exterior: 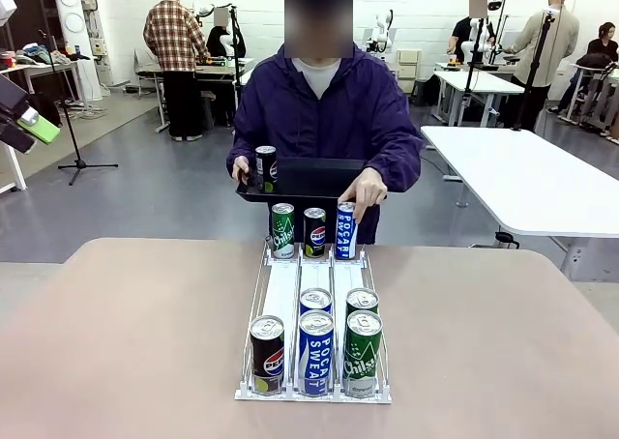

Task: Retrieve and hand over the desired beverage to the person.
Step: Pick up another can of the same type that the person held from the Automatic Can Dispenser.

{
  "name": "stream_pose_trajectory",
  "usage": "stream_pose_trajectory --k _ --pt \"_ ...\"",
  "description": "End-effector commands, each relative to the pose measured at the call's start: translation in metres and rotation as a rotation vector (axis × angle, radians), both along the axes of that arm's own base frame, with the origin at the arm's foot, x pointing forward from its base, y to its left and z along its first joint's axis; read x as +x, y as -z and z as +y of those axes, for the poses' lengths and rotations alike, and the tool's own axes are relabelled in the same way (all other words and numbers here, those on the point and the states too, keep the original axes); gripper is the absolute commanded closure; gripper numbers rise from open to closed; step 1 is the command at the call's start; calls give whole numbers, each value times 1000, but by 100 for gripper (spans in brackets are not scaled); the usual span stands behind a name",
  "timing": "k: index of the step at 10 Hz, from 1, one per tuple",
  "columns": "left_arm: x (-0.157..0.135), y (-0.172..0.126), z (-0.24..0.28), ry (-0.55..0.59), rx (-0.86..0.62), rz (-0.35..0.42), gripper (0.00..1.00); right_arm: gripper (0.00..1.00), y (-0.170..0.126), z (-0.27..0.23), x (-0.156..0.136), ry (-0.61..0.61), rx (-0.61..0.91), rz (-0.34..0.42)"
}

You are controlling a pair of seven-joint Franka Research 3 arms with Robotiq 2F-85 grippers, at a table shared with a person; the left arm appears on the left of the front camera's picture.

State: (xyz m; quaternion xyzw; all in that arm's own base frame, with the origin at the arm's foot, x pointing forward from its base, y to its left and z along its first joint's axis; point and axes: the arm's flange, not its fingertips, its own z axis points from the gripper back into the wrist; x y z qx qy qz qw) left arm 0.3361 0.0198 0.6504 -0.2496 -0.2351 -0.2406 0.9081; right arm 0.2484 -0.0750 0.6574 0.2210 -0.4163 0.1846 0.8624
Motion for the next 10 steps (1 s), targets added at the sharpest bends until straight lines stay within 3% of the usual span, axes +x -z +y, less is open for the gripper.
stream_pose_trajectory --k 1,10 --pt "0 0 0 3 2 -5 0 0 1 1 1 -14 12 -3" --pt "0 0 0 3 2 -5 0 0 1 1 1 -14 12 -3"
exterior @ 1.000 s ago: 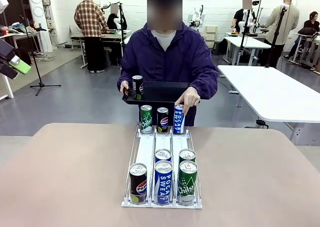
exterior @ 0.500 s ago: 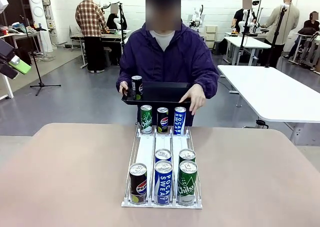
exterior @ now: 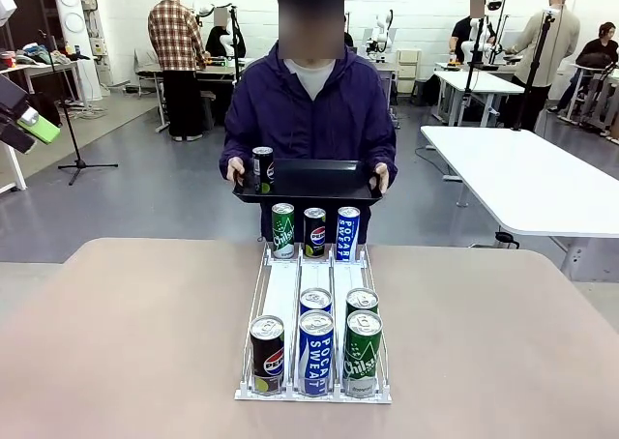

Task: Retrieve and hand over the desired beverage to the person.
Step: Pick up another can of the same type that the person held from the Automatic Can Dispenser.

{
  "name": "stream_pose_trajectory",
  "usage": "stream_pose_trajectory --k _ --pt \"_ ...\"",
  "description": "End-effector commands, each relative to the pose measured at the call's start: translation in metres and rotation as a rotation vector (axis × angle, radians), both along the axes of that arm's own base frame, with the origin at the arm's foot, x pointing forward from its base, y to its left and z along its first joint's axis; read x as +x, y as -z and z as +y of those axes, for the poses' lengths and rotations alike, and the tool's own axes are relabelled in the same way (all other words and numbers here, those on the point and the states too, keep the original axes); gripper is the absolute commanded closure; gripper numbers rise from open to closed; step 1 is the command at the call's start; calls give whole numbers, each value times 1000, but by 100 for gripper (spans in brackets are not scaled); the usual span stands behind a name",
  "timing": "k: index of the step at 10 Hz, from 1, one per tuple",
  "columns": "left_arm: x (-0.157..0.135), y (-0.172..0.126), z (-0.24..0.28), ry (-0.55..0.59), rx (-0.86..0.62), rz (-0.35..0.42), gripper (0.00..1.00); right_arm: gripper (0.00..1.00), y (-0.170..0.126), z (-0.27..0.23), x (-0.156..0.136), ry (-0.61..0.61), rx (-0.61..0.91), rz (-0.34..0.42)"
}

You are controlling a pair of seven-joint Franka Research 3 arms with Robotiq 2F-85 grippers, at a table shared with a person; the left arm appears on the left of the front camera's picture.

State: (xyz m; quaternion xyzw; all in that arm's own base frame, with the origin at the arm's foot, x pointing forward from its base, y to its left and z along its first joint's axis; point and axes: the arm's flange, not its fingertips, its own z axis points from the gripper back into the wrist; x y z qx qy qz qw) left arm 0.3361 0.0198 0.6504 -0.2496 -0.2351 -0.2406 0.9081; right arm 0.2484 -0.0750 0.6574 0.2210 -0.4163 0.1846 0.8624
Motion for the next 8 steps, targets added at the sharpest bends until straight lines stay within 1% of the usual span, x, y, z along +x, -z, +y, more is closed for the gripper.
stream_pose_trajectory --k 1,7,8 --pt "0 0 1 3 2 -5 0 0 1 1 1 -14 12 -3" --pt "0 0 0 0 0 0 0 0 1 1 1 -14 12 -3" --pt "2 -2 -27 13 59 24 0 0 1 1 1 -14 12 -3"
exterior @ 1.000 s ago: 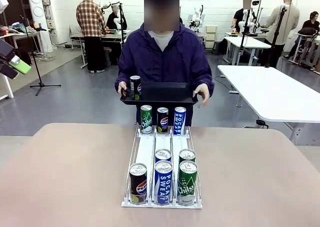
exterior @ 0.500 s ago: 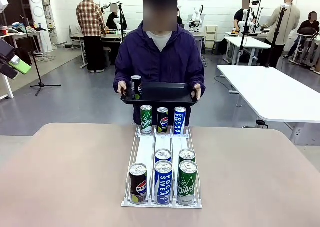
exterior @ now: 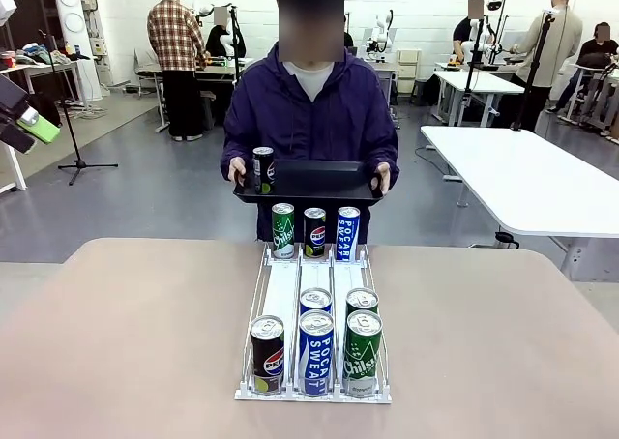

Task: Retrieve and hand over the desired beverage to the person.
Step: Pick up another can of the same type that the person held from the Automatic Can Dispenser.

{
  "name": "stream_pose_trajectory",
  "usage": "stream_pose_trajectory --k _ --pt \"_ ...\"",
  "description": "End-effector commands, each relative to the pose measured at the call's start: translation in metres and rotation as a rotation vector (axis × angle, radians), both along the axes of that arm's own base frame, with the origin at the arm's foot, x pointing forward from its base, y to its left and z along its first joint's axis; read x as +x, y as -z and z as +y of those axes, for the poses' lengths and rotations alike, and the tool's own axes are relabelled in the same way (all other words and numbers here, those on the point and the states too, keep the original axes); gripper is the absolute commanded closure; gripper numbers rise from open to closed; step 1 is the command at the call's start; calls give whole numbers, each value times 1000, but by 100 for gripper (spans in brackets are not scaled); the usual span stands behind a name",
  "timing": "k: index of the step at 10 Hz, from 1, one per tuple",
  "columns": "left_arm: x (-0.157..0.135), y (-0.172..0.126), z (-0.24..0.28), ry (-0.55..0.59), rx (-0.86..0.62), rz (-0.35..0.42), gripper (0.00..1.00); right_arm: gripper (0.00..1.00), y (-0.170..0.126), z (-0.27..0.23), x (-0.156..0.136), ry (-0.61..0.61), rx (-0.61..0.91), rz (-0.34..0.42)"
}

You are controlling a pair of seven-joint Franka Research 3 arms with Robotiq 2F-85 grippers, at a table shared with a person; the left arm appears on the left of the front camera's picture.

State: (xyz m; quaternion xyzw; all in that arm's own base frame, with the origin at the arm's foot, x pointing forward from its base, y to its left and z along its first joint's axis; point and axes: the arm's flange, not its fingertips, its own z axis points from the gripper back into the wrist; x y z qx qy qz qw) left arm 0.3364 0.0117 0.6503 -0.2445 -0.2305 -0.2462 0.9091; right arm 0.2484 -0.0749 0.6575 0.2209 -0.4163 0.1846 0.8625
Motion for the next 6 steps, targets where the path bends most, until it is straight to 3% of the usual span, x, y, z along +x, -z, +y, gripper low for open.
stream_pose_trajectory --k 1,3,6 --pt "2 -6 -59 27 125 51 0 0 1 1 1 -14 12 -3" --pt "8 -15 -146 21 239 132 0 0 1 1 1 -14 12 -3" --pt "11 19 -270 -232 430 232 0 0 1 1 1 -14 12 -3"
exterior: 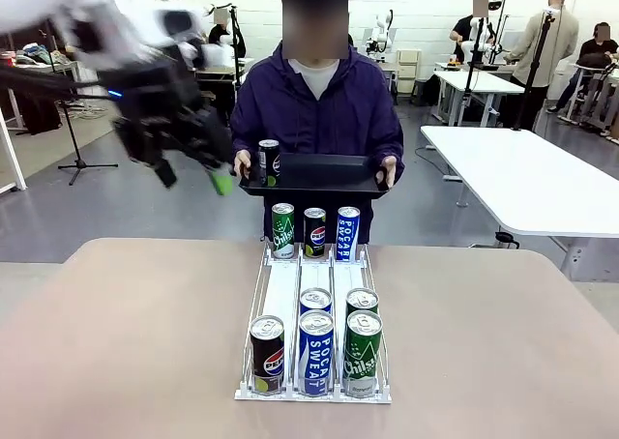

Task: Retrieve and hand over the desired beverage to the person.
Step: Pick up another can of the same type that the person held from the Automatic Can Dispenser.

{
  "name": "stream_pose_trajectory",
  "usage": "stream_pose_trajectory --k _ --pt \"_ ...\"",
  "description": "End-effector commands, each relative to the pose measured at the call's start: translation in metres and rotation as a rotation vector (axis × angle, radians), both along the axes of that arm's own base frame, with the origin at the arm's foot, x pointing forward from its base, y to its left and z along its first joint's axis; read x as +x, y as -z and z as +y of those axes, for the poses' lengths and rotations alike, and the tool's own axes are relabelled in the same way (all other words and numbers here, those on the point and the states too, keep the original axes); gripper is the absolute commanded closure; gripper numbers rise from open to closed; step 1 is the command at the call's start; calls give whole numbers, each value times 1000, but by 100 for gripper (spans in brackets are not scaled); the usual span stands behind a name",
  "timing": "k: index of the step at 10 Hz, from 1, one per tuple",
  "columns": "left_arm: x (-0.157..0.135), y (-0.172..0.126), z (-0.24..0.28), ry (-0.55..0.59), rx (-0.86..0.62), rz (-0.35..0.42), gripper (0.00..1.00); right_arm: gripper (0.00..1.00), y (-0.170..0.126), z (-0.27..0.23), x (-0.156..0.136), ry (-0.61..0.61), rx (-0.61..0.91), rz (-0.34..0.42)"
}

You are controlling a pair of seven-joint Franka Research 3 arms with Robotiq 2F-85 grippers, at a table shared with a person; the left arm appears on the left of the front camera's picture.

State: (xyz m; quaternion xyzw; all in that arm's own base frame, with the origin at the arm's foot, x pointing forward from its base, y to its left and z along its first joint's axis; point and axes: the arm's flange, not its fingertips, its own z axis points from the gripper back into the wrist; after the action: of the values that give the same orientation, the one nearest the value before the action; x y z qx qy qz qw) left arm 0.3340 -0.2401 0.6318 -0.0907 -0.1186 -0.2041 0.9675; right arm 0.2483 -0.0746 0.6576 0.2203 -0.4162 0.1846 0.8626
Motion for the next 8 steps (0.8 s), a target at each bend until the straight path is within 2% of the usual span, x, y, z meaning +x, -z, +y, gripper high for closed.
stream_pose_trajectory --k 1,3,4,5,6,8 --pt "14 10 -46 -171 135 23 0 0 1 1 1 -15 14 -3" --pt "15 35 -83 -256 147 10 0 0 1 1 1 -15 14 -3" --pt "20 45 -94 -283 132 29 0 0 1 1 1 -15 14 -3" --pt "21 54 -99 -270 124 36 0 0 1 1 1 -15 14 -3" --pt "9 47 -86 -244 138 27 0 0 1 1 1 -15 14 -3" --pt "9 47 -86 -244 138 27 0 0 1 1 1 -15 14 -3"
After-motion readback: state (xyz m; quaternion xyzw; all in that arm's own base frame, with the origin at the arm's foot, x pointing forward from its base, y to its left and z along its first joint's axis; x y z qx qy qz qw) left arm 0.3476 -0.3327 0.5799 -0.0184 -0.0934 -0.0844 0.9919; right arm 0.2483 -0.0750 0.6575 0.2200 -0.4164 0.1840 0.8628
